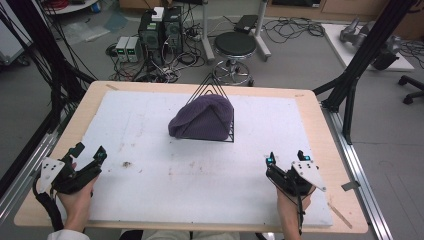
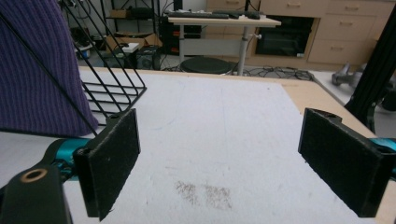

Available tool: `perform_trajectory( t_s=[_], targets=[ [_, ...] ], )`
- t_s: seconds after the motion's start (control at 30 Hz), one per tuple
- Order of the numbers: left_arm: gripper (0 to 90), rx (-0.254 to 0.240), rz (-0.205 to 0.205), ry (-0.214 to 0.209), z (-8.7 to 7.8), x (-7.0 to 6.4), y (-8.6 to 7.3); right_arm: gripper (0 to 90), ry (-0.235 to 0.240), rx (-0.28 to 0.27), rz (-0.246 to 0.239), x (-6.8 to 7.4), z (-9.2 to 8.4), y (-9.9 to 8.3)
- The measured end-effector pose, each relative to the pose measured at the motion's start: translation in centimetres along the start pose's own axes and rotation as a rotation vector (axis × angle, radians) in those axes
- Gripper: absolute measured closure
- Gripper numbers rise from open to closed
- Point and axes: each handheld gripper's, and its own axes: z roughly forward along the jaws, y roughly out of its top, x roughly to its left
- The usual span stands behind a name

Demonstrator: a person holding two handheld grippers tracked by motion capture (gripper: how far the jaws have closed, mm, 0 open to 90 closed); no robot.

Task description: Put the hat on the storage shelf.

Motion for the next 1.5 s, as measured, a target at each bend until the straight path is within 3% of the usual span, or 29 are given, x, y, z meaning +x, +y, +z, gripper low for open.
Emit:
perform_trajectory(
  t_s=[0.07, 0.2, 0.37, 0.57, 0.73, 1.0, 1.5],
  targets=[
    [24.2, 0.012, -0.004, -0.012, -0.1, 0.1, -0.4, 12.1, -0.001, -0.007, -0.005, 0.1, -0.1, -0.3],
    [23.8, 0.031, 0.025, -0.037, 0.1, -0.4, -0.9, 12.1, -0.012, -0.034, -0.011, 0.1, -0.5, -0.7],
    [23.9, 0.046, 0.023, -0.058, 0.3, -0.7, -1.2, 12.1, -0.038, -0.044, 0.028, -0.2, -0.8, -1.4],
    [23.9, 0.058, 0.006, -0.057, 0.7, -0.5, -1.3, 12.0, -0.042, -0.027, 0.048, -0.5, -0.7, -1.9],
    [23.9, 0.066, -0.002, -0.044, 0.8, -0.2, -1.3, 12.1, -0.042, -0.031, 0.016, -0.5, -0.7, -1.9],
    [24.0, 0.060, -0.012, -0.019, 0.7, 0.2, -1.2, 12.1, -0.029, -0.021, 0.004, -0.6, -0.7, -2.0],
    [24.4, 0.069, -0.026, -0.037, 0.8, 0.1, -1.2, 12.1, -0.028, -0.011, 0.016, -0.7, -0.8, -2.0]
  ],
)
